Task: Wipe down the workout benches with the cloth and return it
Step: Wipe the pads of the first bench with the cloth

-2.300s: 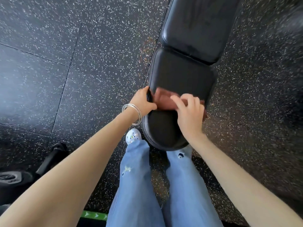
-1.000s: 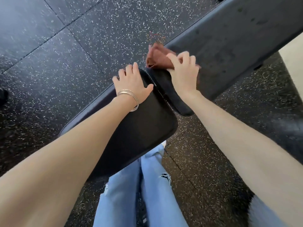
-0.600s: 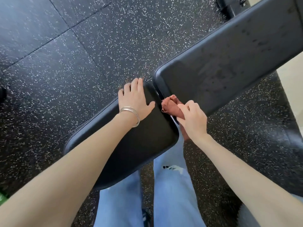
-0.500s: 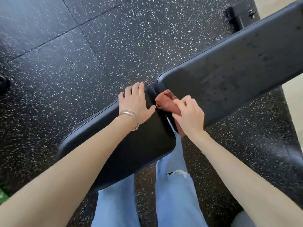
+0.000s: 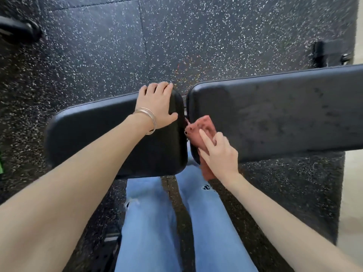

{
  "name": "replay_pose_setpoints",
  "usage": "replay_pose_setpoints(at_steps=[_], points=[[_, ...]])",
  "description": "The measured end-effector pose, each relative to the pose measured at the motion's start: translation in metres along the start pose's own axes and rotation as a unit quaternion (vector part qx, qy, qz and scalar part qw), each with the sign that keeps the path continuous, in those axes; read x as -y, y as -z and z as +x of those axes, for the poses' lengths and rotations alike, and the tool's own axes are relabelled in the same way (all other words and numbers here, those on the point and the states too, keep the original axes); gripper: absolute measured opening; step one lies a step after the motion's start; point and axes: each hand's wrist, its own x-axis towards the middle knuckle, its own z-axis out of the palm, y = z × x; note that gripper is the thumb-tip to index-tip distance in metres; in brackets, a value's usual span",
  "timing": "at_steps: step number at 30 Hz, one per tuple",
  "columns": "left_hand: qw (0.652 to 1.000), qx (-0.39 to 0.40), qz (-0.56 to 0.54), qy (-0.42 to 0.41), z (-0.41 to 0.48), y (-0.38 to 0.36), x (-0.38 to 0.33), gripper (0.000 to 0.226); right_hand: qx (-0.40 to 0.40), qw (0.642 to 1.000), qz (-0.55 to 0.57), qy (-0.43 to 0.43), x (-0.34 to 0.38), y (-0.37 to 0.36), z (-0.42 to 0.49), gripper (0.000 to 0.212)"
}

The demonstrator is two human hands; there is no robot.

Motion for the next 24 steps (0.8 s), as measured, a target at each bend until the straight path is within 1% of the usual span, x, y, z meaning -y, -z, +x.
replay_pose_setpoints(at_steps=[2,7,10,12,15,16,18,21,22,24], points=[[1.0,-0.01,0.008,0.004,-0.004,-0.003,-0.002,0.086,0.012,1.0,-0.004,0.024,-0.007,0.003,-0.004,0.053],[0.999,-0.034,0.001,0.013,0.0,-0.008,-0.004,0.085,0.02,0.999,0.022,0.038,-0.001,0.014,0.073,0.048],[0.999,-0.05,0.004,0.013,0.001,-0.013,-0.004,0.086,0.017,0.998,-0.017,0.06,0.001,0.012,0.089,0.044],[0.998,-0.059,0.007,0.014,0.001,-0.016,-0.004,0.088,0.008,0.998,-0.019,0.053,0.002,0.006,0.083,0.043],[0.998,-0.052,0.014,0.007,0.001,-0.017,-0.002,0.089,0.004,0.999,0.031,0.011,0.008,0.0,0.068,0.043],[0.999,-0.051,0.016,0.004,0.002,-0.017,-0.002,0.089,0.001,0.999,0.045,0.01,0.007,-0.002,0.057,0.042],[0.999,-0.046,0.019,-0.001,0.003,-0.015,-0.002,0.089,0.0,0.997,0.057,0.047,0.001,-0.004,0.024,0.039],[0.999,-0.035,0.026,0.003,0.001,-0.013,-0.003,0.09,0.016,0.988,0.02,0.151,-0.014,-0.003,-0.027,0.037],[0.999,-0.034,0.025,0.006,0.001,-0.013,-0.005,0.091,0.029,0.985,-0.001,0.169,-0.018,0.0,-0.03,0.035],[0.999,-0.03,0.024,0.008,0.001,-0.012,-0.008,0.092,0.048,0.983,-0.051,0.172,-0.02,0.006,-0.013,0.033]])
